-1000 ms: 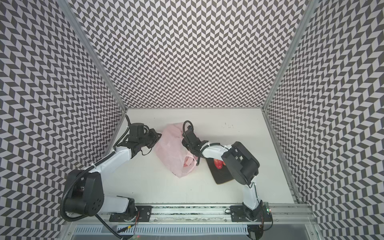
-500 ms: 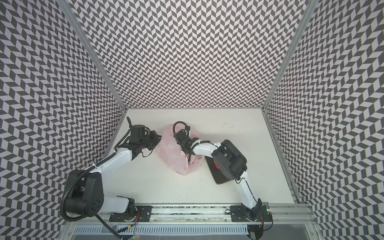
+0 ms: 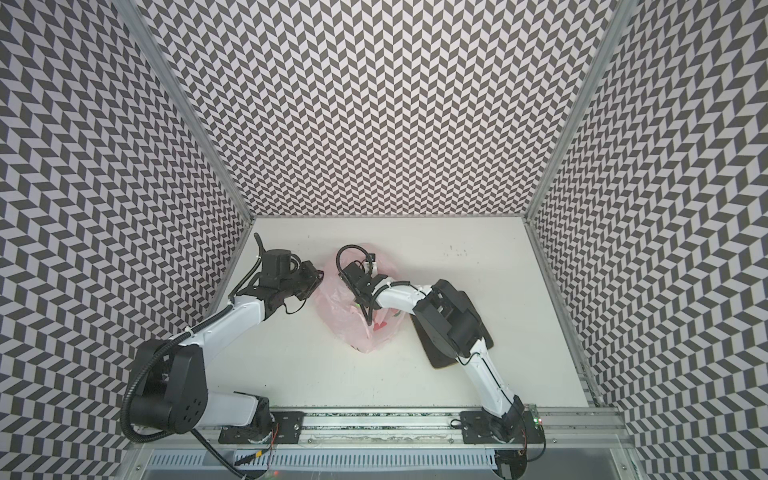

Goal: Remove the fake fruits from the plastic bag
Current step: 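Close the right gripper on a red fruit inside the bag and lift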

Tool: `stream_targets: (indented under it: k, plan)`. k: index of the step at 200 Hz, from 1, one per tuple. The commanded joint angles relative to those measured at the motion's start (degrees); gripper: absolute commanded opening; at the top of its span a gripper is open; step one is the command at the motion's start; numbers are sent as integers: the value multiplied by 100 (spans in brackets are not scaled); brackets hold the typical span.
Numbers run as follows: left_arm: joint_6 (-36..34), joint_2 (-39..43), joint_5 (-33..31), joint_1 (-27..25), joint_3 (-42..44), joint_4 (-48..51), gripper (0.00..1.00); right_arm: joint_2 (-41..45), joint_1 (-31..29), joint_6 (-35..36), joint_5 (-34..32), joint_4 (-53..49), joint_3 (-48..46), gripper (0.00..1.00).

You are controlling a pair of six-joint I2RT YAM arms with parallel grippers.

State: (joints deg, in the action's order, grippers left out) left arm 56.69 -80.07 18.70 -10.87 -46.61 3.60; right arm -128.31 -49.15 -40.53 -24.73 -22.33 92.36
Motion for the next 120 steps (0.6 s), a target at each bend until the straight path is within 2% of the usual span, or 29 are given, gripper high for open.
stream_targets:
  k: [1, 39, 120]
  plan:
    - [68, 58, -63, -21, 66, -201, 0, 91, -74, 57, -51, 23, -31, 45]
    - [82, -49, -84, 87, 58, -293, 0, 690, -82, 227, 196, 306, -303, 37]
    - [-158, -438, 28, 447, -257, -304, 0, 2138, -79, 357, 1016, 515, -1224, 37]
